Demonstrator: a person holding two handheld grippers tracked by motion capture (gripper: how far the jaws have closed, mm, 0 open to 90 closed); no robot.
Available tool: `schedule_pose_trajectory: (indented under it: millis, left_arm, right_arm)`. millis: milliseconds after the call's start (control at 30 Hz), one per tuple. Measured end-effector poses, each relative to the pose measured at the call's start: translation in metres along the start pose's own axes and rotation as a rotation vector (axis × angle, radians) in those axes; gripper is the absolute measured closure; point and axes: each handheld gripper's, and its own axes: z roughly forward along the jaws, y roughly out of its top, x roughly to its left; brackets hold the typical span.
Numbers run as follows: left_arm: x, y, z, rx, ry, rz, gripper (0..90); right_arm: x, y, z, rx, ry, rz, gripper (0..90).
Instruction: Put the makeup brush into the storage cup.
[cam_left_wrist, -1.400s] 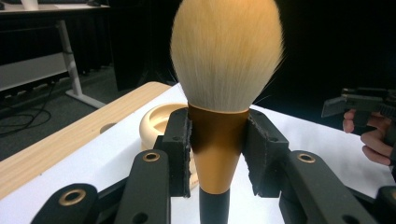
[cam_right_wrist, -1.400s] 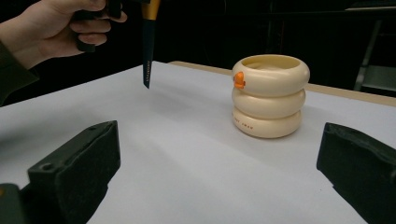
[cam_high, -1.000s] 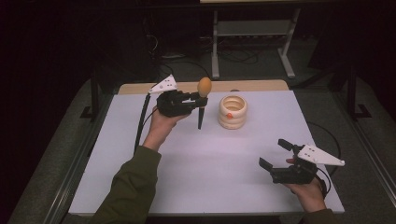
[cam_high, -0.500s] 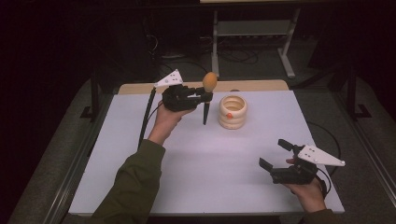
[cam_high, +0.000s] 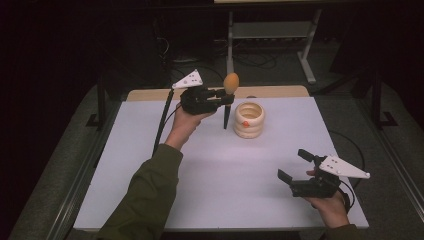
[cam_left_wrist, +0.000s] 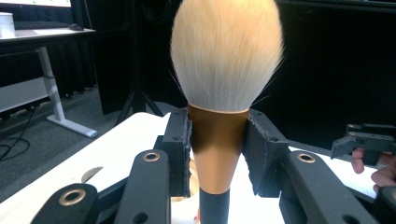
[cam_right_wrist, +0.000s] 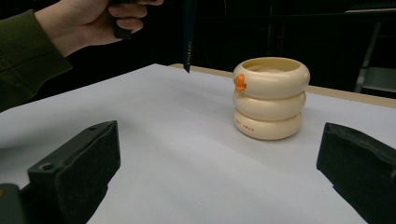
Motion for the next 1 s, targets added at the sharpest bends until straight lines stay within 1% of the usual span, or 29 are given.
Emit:
schedule_pose_trajectory:
  millis: [267, 533, 600, 633, 767, 1000]
  left_arm:
    - [0.002, 0.006, 0.013, -0.012, -0.004, 0.016, 64.3]
    - [0.004, 0.011, 0.023, -0.025, -0.007, 0.020, 64.3]
    - [0.004, 0.013, 0.026, -0.030, -0.013, 0.030, 64.3]
    - [0.004, 0.014, 0.027, -0.039, -0.012, 0.027, 64.3]
    - [0.006, 0.016, 0.033, -0.047, -0.009, 0.017, 64.3]
    - [0.010, 0.016, 0.042, -0.040, -0.012, 0.019, 64.3]
  right_arm:
    - [0.000, 0.000, -0.001, -0.003, -0.002, 0.005, 0.0]
    - [0.000, 0.000, -0.001, 0.000, 0.000, 0.007, 0.0]
    - [0.000, 0.000, -0.001, 0.000, 0.000, 0.009, 0.0]
    - [0.000, 0.000, -0.001, 0.001, 0.001, 0.008, 0.0]
    - [0.000, -0.001, 0.000, 0.004, 0.000, 0.009, 0.0]
    - [-0.001, -0.001, -0.001, 0.000, -0.002, 0.008, 0.0]
